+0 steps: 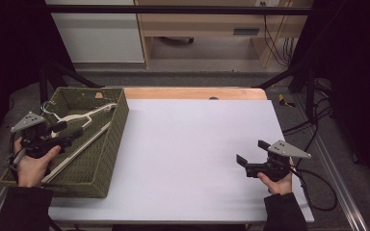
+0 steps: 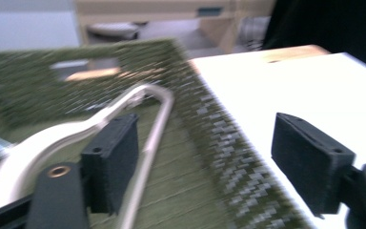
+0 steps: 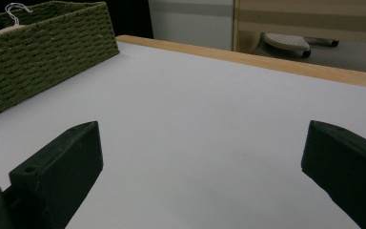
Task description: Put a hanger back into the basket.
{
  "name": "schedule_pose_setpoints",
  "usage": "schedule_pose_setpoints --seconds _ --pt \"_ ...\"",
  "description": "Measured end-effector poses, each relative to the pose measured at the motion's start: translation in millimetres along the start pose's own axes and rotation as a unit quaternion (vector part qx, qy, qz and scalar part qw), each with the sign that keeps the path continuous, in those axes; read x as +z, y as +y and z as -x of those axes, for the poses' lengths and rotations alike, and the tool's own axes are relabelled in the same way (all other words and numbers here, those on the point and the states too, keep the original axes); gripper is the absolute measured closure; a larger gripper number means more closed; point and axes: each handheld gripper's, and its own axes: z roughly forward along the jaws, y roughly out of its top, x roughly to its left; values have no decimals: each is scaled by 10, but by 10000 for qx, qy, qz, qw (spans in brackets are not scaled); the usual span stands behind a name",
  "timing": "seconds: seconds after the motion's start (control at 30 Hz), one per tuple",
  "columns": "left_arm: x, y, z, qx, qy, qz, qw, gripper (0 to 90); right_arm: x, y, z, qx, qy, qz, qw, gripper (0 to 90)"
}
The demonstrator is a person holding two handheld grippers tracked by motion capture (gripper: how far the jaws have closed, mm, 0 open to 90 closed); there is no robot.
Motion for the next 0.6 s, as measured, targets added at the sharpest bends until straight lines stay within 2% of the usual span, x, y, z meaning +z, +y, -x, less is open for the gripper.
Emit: schedule_pose_setpoints --seconds 0.1,0.2,0.3,0.4,0.6 --pt "16 11 170 56 -373 245 9990 179 -5 2 1 -5 7 21 10000 7" --pt "48 12 376 194 -723 400 9964 128 -10 1 7 -32 44 41 10000 6" --pt "86 -9 546 359 -919 465 9940 88 -14 4 -1 10 54 53 10000 6" --pt "143 -44 678 451 -1008 425 9930 72 -22 8 0 -17 81 65 9999 5" --pt "229 -134 805 519 -1136 302 9917 73 -34 12 2 -15 115 98 9999 5"
